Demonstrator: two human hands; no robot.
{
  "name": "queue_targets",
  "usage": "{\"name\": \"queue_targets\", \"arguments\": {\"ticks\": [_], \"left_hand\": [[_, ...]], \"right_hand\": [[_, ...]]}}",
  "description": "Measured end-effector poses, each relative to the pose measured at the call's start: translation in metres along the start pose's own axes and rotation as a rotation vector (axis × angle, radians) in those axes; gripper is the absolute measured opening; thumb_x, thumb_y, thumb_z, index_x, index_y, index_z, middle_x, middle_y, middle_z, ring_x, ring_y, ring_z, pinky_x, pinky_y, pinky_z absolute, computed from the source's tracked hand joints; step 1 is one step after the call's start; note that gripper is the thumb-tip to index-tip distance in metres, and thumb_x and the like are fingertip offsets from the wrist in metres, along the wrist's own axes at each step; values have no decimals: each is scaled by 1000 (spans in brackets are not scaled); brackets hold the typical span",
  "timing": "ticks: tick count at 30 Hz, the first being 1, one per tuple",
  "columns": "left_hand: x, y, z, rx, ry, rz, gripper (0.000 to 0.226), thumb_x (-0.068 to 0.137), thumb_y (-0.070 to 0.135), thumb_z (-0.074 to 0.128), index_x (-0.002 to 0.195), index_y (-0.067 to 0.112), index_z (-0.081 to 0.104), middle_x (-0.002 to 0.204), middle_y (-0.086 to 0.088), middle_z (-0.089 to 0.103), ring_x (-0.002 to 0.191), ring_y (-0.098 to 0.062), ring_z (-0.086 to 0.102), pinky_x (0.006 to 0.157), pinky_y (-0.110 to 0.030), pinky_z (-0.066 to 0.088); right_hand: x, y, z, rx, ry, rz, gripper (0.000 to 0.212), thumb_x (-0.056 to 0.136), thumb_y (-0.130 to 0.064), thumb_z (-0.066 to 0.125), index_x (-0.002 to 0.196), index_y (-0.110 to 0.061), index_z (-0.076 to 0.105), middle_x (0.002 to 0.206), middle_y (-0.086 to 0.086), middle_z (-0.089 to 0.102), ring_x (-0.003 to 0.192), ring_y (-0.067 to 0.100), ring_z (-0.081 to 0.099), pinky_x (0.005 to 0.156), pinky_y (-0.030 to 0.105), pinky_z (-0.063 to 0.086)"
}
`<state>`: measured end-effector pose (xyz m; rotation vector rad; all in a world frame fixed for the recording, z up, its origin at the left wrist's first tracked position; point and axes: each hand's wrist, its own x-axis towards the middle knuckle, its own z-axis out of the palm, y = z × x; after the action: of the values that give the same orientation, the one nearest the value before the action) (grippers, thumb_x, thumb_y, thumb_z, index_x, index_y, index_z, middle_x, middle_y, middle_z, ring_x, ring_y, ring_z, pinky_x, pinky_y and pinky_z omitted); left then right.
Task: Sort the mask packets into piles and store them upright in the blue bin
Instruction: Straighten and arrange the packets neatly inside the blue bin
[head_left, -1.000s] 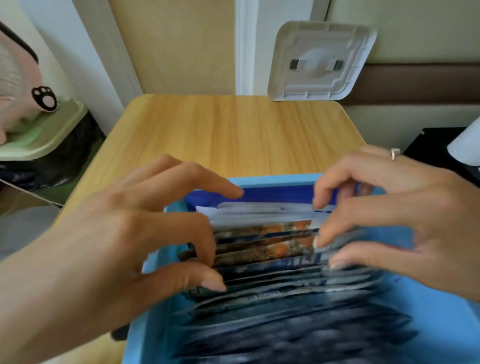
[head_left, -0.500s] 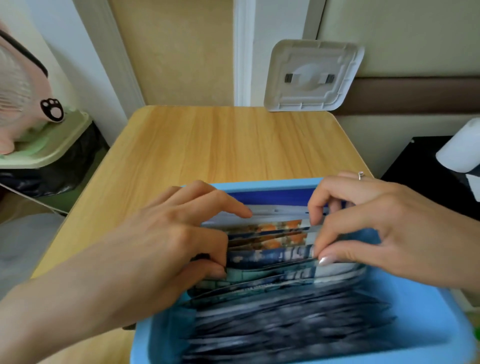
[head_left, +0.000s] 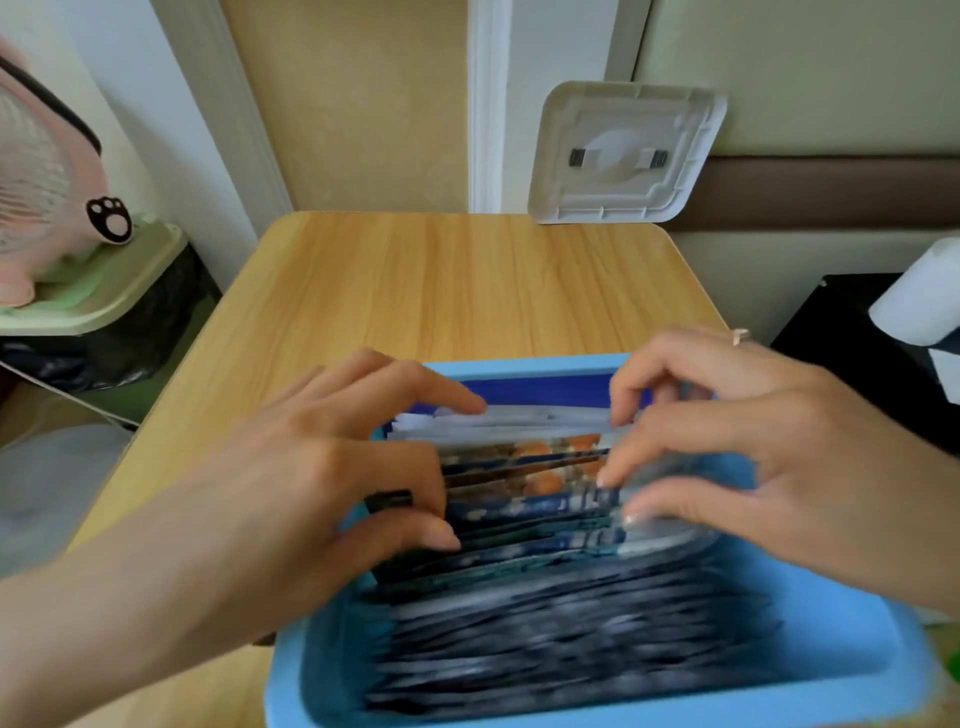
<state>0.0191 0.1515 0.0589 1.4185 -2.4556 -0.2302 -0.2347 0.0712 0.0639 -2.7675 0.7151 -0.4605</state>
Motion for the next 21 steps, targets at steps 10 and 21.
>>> {"name": "queue_targets", "arguments": {"ticks": [10,21], "left_hand": [[-3,5,8,-4,-13,33,20,82,52,52,73,36,46,126,20,47,114,-5,46,88,-20,36],[7,5,8,51,-107,125,22,79,39,55,63,28,45,124,21,44,108,-2,39,87,-22,31]], "right_hand": [[-9,-4,3,179,-69,30,16,80,-47,58,74,-34,67,86,-19,50,79,8,55,68,24,43],[7,-2,-2,327,-257,121,7,74,-41,71,74,-34,73,84,-11,57,82,13,56,70,19,42]]}}
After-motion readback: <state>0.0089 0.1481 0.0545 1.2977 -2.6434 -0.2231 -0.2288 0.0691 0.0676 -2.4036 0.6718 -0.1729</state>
